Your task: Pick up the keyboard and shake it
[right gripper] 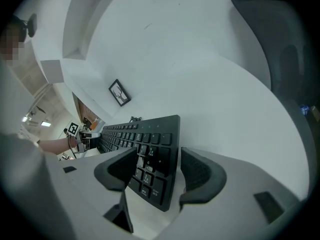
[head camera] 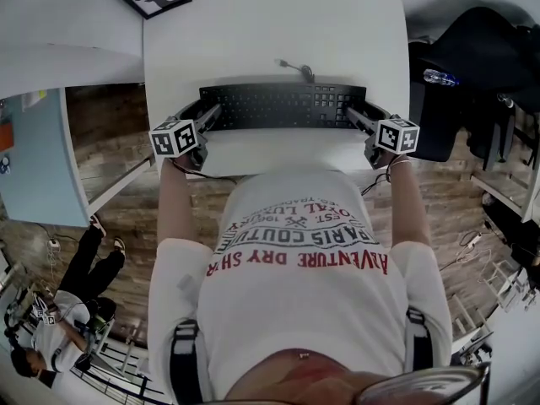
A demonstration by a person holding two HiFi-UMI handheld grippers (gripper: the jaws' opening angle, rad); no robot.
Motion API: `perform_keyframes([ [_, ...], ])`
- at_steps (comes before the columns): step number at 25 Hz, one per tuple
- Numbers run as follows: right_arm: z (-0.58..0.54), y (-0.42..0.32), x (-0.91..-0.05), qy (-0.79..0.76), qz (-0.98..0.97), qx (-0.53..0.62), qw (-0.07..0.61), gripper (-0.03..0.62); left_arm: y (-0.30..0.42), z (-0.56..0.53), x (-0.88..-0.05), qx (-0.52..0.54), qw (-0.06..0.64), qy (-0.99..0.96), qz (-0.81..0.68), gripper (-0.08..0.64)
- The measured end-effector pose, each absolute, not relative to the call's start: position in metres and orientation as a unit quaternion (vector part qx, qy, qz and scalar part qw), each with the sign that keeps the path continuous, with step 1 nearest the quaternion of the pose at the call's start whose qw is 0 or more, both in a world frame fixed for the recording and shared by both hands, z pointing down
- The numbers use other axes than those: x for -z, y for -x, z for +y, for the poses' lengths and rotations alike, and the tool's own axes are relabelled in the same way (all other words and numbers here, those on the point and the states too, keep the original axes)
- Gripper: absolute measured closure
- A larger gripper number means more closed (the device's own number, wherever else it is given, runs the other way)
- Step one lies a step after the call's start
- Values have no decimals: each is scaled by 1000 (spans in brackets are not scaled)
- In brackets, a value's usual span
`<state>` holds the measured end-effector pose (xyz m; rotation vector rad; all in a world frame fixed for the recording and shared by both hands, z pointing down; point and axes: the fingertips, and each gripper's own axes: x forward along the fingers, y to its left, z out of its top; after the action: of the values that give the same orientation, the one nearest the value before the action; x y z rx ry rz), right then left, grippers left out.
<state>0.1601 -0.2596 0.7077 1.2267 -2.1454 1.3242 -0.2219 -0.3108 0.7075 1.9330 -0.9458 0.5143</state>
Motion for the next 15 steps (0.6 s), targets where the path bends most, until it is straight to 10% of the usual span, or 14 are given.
perform_keyframes([
  [15,-273,-155,-708,-423,-752,-479,162,343,218,-310,-710,-245,444,-789,-349,296],
])
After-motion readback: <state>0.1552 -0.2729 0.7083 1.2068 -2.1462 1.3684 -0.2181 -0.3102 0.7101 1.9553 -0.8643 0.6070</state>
